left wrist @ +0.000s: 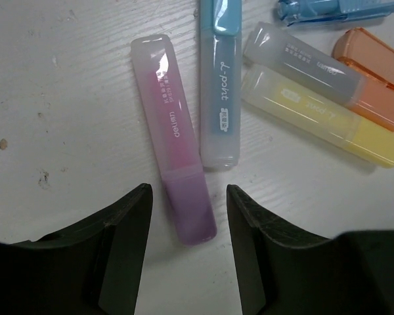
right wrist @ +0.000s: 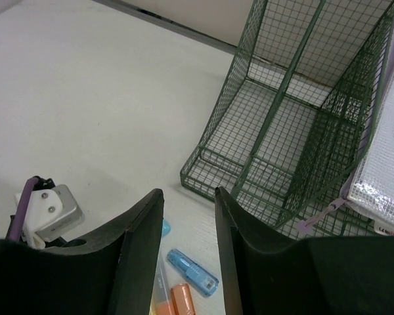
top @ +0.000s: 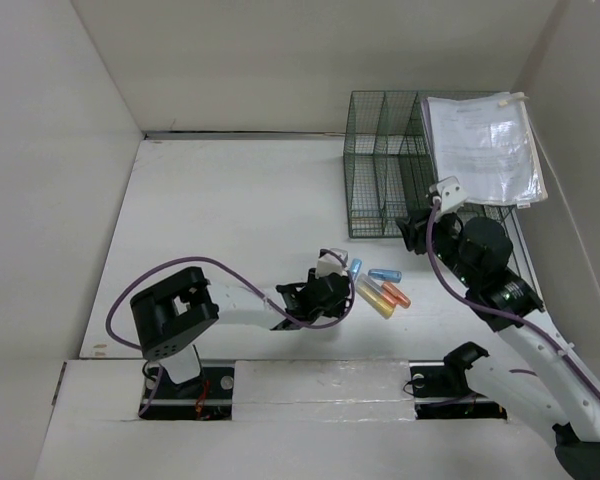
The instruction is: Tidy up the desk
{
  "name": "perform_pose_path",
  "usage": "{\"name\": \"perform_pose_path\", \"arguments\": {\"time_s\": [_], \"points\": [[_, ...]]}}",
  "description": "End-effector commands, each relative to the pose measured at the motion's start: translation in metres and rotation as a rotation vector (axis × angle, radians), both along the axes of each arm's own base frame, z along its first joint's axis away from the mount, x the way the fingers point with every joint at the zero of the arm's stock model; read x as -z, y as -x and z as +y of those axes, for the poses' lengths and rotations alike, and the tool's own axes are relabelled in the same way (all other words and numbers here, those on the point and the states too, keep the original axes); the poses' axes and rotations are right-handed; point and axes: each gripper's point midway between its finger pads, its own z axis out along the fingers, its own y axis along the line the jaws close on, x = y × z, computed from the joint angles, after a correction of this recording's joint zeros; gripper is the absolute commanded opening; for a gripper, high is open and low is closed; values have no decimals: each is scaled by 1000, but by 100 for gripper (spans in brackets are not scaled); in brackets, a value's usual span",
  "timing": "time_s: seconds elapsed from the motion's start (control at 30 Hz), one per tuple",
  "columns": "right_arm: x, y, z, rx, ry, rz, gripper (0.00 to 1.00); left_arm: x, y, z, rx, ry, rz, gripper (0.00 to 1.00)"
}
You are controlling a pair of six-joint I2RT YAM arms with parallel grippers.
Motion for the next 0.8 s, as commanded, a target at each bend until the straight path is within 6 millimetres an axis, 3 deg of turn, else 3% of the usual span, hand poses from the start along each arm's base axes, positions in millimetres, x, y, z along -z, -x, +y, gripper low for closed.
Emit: {"name": "perform_pose_path", "arguments": {"time_s": [0.0,0.2,0.43,0.6,0.77], "points": [[-21,-1,5,-23,-47,-82,43,-1,-6,2,-34,-32,-8,44],[-18,-2,3,-13,-65,-94,43,11,-10,10,-64,-100,-10,39],[-21,0,-8,26,-102,-125,43,10,-15,16,-91,-122,-30,11],[-20,1,-18,71,-122,-139,43,-24,-25,17,-125,-88,-95,3],[-15,4,-30,130,-150,-155,43,-89,-38,3,-142,27,-186,3]]}}
